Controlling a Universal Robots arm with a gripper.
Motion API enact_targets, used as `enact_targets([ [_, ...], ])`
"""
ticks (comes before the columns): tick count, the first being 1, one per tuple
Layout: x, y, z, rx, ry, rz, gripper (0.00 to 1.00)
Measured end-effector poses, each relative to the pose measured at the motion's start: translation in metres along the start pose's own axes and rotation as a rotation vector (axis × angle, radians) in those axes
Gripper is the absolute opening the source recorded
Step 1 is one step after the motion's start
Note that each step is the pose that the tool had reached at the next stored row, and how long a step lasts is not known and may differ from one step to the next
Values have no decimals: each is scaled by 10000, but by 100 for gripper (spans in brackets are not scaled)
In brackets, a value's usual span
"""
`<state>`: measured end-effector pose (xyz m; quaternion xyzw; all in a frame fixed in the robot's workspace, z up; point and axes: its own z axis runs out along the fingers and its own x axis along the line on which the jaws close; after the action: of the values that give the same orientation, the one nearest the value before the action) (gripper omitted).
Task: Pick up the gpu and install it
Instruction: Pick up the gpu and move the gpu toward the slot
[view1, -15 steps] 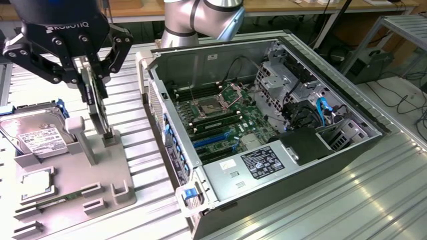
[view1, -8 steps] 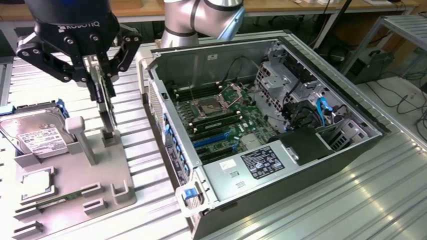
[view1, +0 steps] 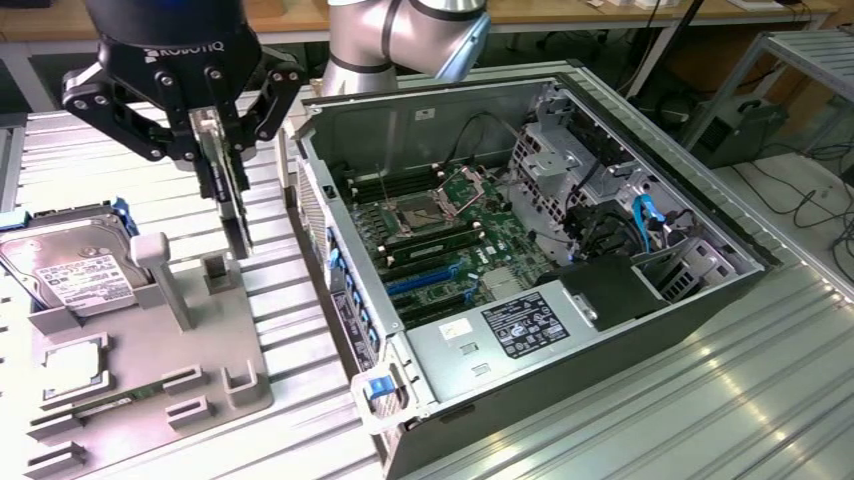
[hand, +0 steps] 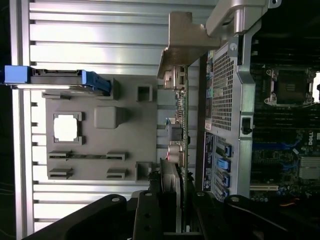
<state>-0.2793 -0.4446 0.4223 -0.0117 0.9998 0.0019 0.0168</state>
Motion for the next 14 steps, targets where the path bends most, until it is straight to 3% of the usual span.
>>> enact_targets([
  [14, -235, -2, 9, -1, -1, 0, 28],
])
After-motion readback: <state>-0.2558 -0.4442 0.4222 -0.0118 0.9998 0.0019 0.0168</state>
